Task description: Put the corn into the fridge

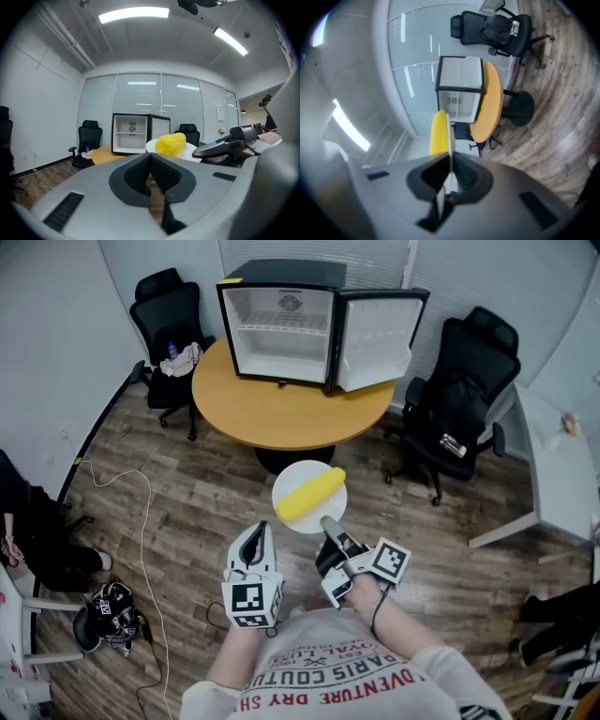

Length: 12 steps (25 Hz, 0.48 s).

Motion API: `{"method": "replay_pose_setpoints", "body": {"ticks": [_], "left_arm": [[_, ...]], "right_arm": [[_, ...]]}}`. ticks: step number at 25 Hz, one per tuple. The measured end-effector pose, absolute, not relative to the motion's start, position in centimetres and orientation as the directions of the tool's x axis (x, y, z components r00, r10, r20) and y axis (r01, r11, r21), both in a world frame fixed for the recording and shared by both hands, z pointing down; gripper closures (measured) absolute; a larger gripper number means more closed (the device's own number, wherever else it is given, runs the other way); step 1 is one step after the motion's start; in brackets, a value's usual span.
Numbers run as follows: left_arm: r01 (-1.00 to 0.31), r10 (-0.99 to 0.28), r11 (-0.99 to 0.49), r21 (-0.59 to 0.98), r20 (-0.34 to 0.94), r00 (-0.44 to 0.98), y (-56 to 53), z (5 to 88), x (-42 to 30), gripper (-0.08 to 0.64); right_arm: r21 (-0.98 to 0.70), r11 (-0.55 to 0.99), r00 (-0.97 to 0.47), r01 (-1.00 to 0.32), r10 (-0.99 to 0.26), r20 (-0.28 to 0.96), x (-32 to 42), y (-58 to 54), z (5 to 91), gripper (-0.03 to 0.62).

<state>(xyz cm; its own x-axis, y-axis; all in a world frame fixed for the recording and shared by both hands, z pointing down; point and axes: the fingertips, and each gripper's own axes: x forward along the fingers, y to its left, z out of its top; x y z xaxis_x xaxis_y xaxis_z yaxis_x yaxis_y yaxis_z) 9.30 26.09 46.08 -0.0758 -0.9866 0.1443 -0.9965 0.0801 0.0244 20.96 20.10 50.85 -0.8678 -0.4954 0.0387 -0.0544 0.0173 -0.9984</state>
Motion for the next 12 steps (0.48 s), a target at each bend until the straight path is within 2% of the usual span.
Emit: {"method": "replay_pose_setpoints", "body": {"ticks": [12], "left_arm": [[-0.994, -0.984, 0.101, 0.031, 0.154, -0.095, 27.0, 47.0, 2.5, 0.528]], "right_arm": [[-0.998, -0.007, -0.872, -0.066, -0.485, 0.061, 14.6, 20.5, 52.1, 0.555]]}}
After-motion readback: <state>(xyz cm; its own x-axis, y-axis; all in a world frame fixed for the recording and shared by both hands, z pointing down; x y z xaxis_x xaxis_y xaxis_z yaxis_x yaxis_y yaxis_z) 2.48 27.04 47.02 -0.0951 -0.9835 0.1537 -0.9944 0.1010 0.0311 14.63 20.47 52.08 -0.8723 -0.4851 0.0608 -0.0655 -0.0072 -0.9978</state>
